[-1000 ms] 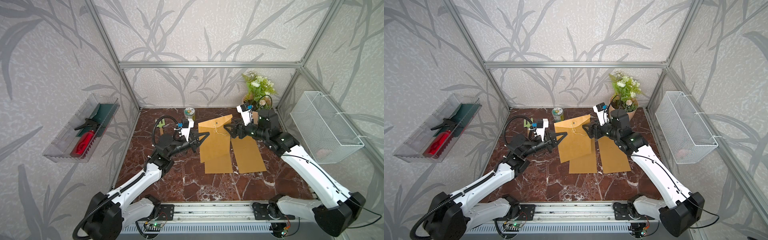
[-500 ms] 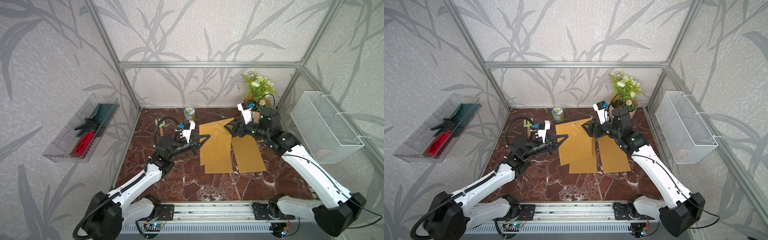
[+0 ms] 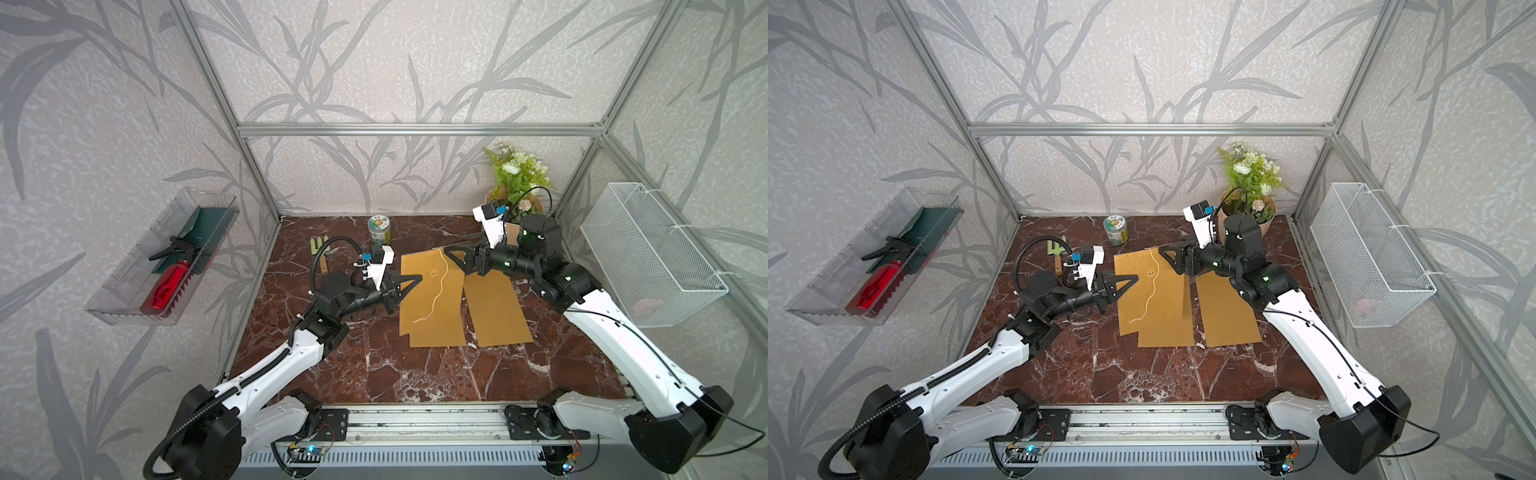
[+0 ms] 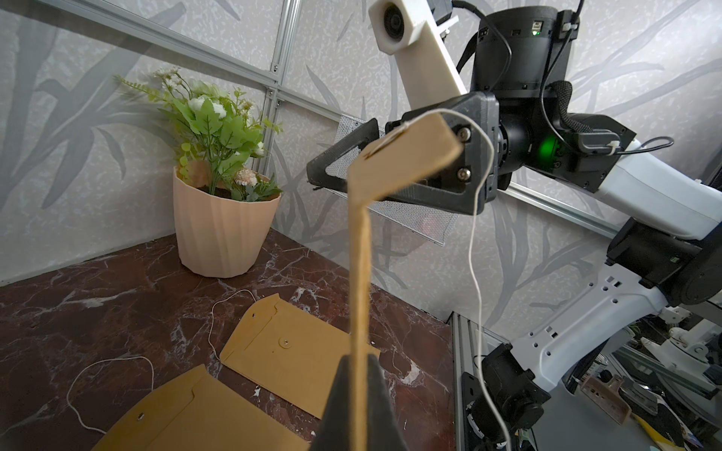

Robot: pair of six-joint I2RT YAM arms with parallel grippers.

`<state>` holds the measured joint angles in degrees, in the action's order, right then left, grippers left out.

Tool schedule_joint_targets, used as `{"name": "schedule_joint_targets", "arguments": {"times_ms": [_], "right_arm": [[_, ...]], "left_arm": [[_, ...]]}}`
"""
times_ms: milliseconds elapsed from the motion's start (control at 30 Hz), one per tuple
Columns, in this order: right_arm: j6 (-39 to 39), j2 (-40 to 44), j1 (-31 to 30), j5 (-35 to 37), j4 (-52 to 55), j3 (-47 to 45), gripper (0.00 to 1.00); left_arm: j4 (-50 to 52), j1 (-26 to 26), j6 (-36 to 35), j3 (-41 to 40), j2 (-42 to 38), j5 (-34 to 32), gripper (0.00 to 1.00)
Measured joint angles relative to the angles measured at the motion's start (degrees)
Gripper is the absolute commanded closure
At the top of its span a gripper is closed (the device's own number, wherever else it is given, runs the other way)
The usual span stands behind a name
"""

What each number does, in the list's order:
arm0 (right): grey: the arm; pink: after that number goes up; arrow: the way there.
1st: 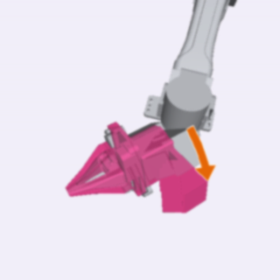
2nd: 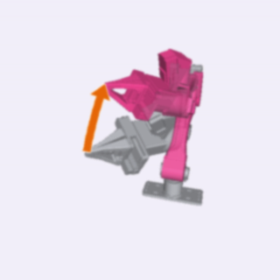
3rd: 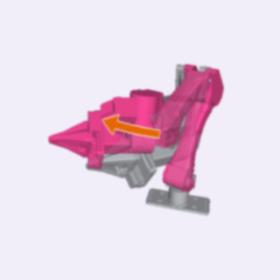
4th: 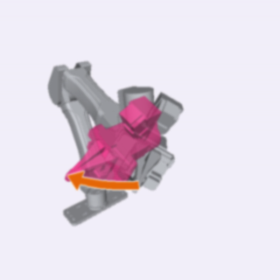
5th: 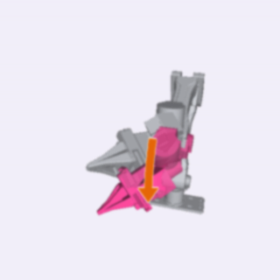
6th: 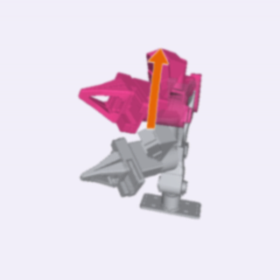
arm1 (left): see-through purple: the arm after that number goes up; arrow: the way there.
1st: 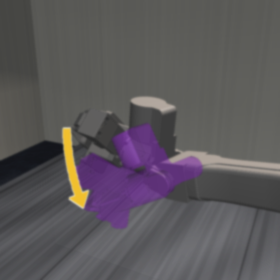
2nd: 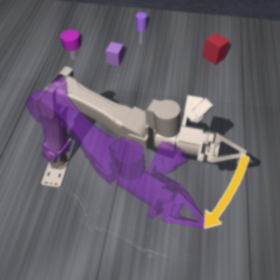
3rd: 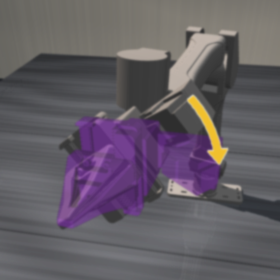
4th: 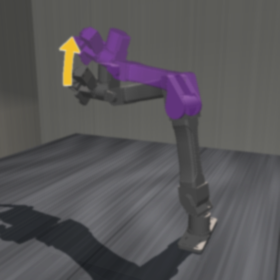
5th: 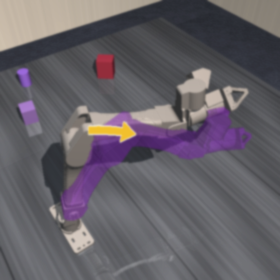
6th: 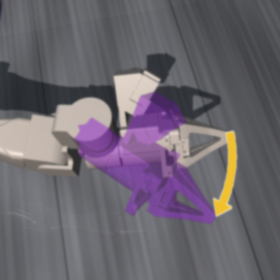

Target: Open the file bag

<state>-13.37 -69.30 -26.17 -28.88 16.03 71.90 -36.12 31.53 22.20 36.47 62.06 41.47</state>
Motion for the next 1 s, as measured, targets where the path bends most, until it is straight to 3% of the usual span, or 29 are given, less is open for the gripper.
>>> {"name": "schedule_joint_targets", "arguments": {"times_ms": [467,1000], "right_arm": [[-1.5,0.1,0.7,-4.5,0.0,0.0,0.59],[-1.6,0.7,1.5,-7.6,-0.3,0.0,0.83]], "left_arm": [[0.6,0.0,-3.9,-1.8,-1.6,-1.7,1.00],[0.9,0.0,-7.3,-1.8,1.1,-3.7,1.00]]}}
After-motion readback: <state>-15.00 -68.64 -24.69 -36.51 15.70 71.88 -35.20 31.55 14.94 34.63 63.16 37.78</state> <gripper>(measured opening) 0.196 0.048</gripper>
